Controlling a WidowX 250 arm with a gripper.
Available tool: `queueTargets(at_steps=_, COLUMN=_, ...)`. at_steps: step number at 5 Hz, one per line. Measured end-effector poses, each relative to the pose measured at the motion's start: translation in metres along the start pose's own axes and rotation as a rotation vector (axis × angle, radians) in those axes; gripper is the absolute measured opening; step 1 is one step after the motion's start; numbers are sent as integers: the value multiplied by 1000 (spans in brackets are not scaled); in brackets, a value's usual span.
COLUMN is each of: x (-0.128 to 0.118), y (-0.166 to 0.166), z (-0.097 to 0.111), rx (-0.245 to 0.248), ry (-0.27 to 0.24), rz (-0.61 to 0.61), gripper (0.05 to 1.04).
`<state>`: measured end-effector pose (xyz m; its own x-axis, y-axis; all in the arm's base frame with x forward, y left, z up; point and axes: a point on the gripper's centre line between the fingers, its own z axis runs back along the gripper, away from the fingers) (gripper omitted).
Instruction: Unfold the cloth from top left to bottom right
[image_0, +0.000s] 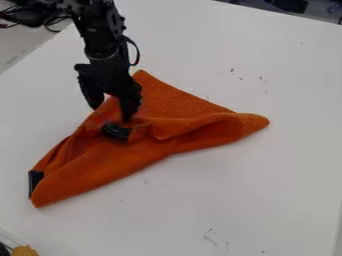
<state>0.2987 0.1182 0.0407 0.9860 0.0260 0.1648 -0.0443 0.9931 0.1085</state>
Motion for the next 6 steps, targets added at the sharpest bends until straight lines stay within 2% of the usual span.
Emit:
queueTargets(at_steps=1, x=6, y=3, z=-4, rx=-2, ry=8, rz=-16, gripper=756)
queueTargets(at_steps=2, x=-2, y=3, z=-5, rx=-19, ry=36, rz=15, gripper=769)
queueTargets(at_steps=3, x=-21, y=1, z=7, rx=5, ry=46, rz=77, gripper=993)
queueTargets(at_steps=4, x=-36, y=-5, z=9, rx=3, ry=38, rz=114, gripper=1002)
queueTargets(at_steps=5, x=-32, y=-8, z=-2, rx=-34, ry=23, rz=115, gripper=999)
queueTargets(at_steps=6, x=-24, y=-8, z=-15, rx=-60, ry=32, rz=90, gripper=999)
